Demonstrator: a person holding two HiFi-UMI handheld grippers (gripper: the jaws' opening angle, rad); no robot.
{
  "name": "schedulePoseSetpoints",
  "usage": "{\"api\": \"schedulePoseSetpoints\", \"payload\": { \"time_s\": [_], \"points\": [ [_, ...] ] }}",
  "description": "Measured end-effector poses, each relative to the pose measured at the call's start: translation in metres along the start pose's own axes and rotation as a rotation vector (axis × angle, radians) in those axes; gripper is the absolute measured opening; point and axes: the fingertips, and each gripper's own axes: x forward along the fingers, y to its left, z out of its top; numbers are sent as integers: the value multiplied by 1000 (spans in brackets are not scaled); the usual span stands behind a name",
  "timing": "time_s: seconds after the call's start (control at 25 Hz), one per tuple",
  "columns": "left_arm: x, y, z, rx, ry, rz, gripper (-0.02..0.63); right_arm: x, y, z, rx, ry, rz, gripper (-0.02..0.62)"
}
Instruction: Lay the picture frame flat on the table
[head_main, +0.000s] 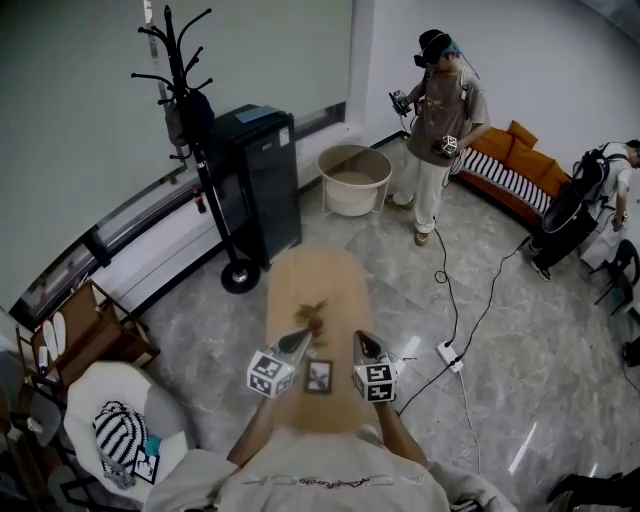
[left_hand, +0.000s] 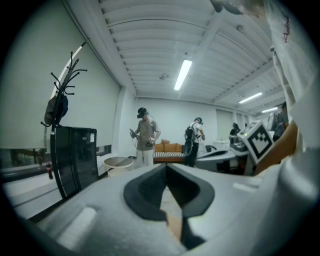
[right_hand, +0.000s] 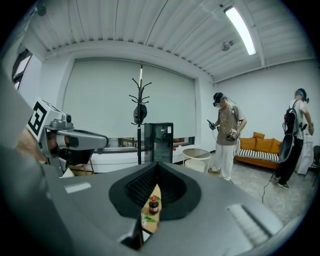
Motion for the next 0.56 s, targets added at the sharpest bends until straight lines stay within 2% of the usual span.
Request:
{"api": "schedulePoseSetpoints", "payload": {
  "time_s": [0.56],
  "points": [
    [-1, 9, -4, -24, 13, 1, -2, 10, 8, -2, -21, -1, 8, 3]
  ]
}}
